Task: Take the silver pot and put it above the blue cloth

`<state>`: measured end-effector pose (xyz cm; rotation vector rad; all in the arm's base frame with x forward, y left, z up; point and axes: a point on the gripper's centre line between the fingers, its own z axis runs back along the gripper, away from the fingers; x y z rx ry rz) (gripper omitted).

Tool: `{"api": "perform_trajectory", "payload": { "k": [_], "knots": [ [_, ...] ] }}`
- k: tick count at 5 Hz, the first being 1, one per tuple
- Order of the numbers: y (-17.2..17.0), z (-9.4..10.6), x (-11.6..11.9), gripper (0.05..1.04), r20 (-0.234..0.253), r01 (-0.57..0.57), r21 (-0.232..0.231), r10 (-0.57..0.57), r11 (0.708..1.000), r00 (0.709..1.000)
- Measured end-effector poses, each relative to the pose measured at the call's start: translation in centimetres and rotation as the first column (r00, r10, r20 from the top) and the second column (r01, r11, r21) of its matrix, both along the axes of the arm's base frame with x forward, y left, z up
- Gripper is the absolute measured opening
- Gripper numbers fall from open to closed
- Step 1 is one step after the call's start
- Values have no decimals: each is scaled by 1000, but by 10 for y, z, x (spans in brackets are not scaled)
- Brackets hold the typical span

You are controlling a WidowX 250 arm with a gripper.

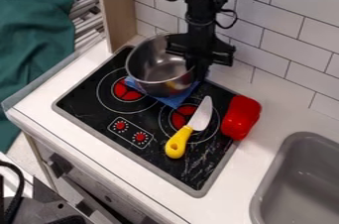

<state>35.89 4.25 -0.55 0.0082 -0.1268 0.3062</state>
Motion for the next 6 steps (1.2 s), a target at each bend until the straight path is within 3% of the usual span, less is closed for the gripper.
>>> {"api": "perform_trajectory", "payload": {
  "k": [1,2,3,4,5,6],
  "knots": [
    [-2,-3,2,75,-3,-9,-17,9,1000,1000],
    [-6,-4,-2,222,-16,-30,-29,30,999,999],
    [-11,10,-9,478,5,-28,-48,28,998,1000],
    [-22,34,-20,797,46,-10,-84,14,996,999],
    [-34,58,-38,1014,72,45,-80,-39,996,997],
    [-41,64,-52,1009,51,94,-77,-91,993,995]
  ]
}}
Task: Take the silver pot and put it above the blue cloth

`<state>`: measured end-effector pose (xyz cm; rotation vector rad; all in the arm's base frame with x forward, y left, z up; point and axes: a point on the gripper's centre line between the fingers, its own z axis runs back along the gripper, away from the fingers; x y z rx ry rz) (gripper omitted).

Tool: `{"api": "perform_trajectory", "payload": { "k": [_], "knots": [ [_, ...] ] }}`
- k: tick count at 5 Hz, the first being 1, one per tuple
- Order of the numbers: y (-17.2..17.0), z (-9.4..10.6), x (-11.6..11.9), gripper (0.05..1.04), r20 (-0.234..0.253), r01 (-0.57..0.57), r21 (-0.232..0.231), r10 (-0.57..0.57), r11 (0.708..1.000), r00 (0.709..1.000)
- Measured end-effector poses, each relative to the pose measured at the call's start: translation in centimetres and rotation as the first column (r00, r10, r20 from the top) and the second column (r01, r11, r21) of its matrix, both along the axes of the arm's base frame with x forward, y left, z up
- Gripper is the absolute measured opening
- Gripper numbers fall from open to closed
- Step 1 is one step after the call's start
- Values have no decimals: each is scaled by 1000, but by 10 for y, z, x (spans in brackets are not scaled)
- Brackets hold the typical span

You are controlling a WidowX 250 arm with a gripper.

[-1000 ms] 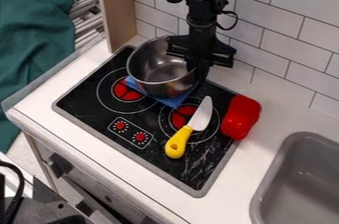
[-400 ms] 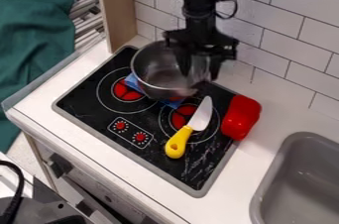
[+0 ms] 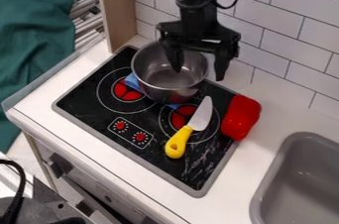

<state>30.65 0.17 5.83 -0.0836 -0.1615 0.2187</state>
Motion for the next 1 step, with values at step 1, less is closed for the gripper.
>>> {"api": "perform_trajectory", "payload": {
  "k": [1],
  "knots": [
    [-8,-7,-17,1007,-80,47,51,-43,998,996]
  ]
}}
